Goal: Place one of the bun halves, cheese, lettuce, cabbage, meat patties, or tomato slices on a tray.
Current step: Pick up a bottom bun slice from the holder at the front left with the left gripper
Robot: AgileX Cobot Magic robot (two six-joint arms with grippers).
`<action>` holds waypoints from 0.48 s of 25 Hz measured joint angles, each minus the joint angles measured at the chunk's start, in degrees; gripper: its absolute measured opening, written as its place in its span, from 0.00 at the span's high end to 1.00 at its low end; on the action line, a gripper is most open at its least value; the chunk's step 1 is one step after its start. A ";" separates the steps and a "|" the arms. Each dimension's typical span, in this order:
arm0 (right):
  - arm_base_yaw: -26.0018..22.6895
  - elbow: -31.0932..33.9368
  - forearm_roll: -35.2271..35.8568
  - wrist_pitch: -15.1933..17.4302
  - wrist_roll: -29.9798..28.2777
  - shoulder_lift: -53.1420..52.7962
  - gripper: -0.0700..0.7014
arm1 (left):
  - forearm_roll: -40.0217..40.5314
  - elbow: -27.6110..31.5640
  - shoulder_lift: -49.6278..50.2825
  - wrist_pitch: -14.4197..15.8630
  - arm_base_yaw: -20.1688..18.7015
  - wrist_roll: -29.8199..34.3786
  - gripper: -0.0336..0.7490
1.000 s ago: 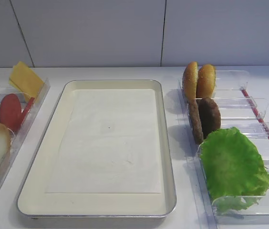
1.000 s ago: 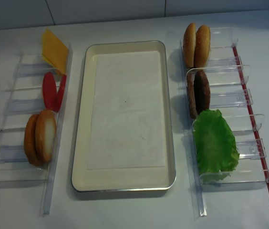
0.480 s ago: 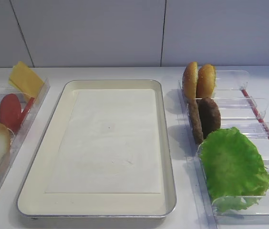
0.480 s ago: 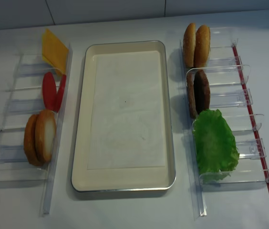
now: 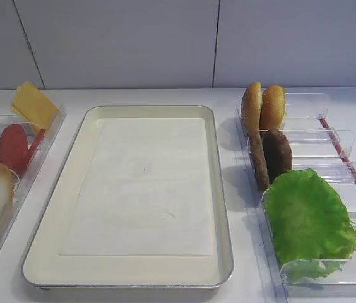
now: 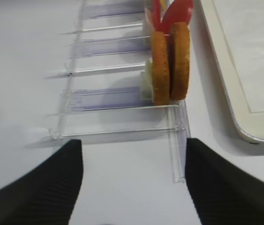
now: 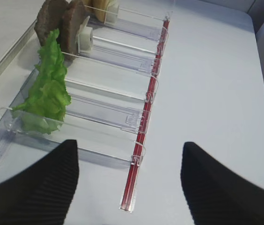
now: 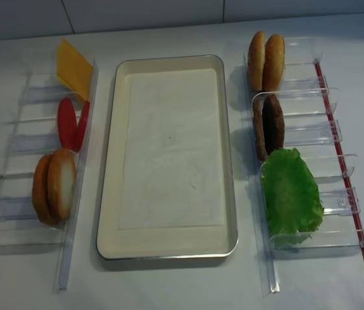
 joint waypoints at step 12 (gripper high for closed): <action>0.00 0.00 0.00 0.00 0.00 0.00 0.26 | -11.46 -5.67 15.79 -3.72 0.00 9.19 0.35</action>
